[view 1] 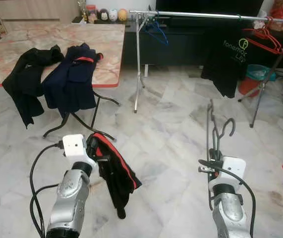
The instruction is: Hang hanger
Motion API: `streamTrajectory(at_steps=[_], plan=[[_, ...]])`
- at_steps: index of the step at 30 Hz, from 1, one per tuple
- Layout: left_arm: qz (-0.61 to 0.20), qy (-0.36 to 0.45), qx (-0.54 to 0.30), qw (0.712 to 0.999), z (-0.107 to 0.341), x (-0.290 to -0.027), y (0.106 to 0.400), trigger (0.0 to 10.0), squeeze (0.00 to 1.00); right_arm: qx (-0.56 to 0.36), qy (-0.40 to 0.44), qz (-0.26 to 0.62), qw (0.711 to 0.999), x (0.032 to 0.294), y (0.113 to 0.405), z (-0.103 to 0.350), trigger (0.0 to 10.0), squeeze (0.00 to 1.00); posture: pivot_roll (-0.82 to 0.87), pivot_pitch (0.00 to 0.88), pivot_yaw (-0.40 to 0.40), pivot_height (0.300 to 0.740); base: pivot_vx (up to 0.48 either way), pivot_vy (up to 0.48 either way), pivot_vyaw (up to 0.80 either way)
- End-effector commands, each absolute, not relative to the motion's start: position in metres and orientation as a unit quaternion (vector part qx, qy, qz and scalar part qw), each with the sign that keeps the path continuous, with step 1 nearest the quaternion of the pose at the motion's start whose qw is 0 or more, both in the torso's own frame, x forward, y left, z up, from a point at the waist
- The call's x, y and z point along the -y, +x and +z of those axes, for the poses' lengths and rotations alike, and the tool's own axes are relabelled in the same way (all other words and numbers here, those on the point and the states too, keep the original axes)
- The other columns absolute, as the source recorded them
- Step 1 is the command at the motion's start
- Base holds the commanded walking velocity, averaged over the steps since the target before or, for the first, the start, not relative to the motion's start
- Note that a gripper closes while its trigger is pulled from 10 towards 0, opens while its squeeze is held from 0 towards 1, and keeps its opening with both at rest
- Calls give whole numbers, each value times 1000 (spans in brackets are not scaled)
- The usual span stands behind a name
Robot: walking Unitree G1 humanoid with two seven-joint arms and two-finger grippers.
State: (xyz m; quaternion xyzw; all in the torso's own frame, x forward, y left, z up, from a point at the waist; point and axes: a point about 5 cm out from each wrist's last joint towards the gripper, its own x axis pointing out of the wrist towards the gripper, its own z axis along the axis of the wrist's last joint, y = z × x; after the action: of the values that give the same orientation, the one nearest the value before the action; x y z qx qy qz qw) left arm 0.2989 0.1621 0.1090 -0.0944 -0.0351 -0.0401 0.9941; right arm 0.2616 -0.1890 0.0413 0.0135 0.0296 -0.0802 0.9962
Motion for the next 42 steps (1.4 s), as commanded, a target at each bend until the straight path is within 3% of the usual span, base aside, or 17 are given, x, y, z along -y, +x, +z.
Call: streamTrajectory(at_steps=[1,24,42], plan=[[-34,-81,47,995,113,-166,302,10000,0,-24,11,-65,998,182,264,42,10000,0,23,0,3,740,0,349,0],[-32,-74,45,996,115,-165,308,10000,0,-17,-4,-52,998,178,270,42,10000,0,7,0,9,740,0,349,321],[-38,-51,37,997,118,-172,311,10000,0,-3,19,-64,998,180,275,51,10000,0,24,0,24,740,0,349,0]])
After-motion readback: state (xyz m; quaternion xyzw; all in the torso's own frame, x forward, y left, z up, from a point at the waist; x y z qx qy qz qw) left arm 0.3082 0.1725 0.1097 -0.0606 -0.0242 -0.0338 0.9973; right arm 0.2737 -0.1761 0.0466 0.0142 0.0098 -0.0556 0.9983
